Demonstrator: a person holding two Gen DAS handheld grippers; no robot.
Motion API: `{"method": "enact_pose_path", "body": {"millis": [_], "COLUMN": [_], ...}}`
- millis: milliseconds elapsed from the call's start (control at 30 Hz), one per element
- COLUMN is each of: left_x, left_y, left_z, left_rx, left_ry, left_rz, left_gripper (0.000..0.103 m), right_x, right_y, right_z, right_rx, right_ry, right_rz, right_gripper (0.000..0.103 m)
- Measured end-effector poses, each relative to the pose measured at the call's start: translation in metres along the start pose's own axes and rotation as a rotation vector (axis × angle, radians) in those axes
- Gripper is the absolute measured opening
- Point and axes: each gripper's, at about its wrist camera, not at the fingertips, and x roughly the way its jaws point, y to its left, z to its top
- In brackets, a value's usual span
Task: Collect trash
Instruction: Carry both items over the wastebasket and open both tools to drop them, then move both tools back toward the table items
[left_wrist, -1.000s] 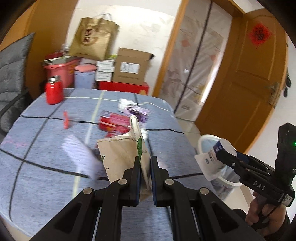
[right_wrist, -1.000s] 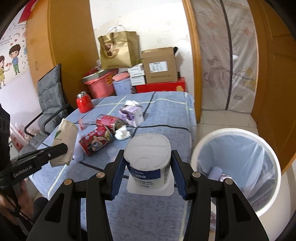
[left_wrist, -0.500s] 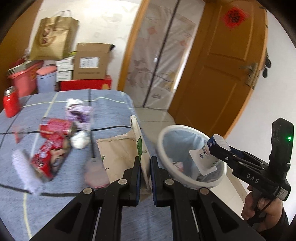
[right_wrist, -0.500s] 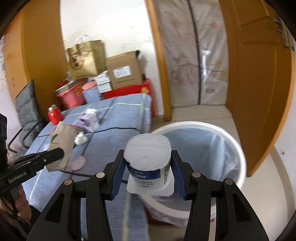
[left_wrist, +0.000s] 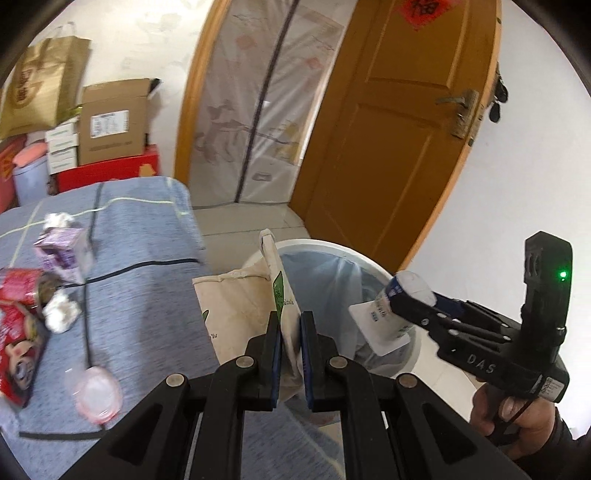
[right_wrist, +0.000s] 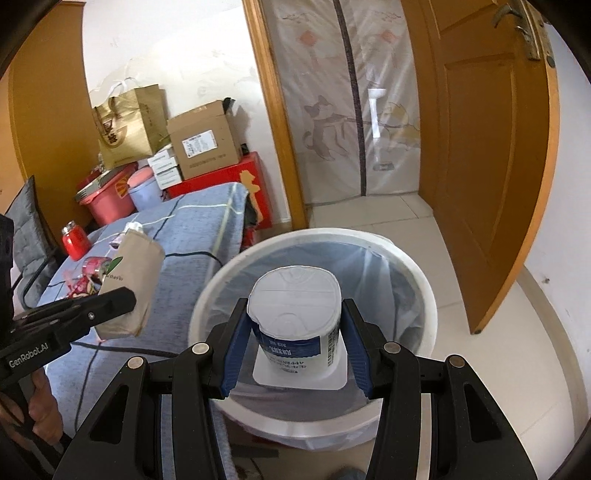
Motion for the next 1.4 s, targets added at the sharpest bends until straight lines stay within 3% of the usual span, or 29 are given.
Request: {"method": "enact_pose_path", "body": {"millis": [267,633,667,800,1167,1400], "left_x": [0.039,0.071,0.071,0.068,0.039,0.012], "left_y": [-0.016,-0.017,-0.018,-0.014,-0.006,0.001], "left_z": [0.005,0.000,0.000,0.001,0.003,-0.004], "left_rx": [0.046,0.046,0.047,0.025,-0.010,-0.023], "left_ry": [0.049,0.119,0.118,0.107,0.063,0.033], "left_rz": [-0.078,-0.109,-0.108,-0.117,-0.108,-0.043], "left_gripper": [0.010,0.013,0.015,0.040,0.041,0.041], "right_x": [0.013,0.024,0.024,0.022,0.006,-0.010], "right_y": [-0.020,-0.029,-0.029,-0.030,-0.024,-0.013], "right_z": [-0.005,-0.010,-0.010,-0.010,-0.008,-0.008], "right_rx": [0.016,0.025,0.029,0.037,0.031,0.016], "right_ry": [0.041,0.072,0.068,0.055,0.018,0.000], "right_rz": [-0.029,-0.040,-0.039,-0.041,-0.033,0.001], "right_gripper": [0.050,0.051,0.051,0.053,0.054,0.054]}}
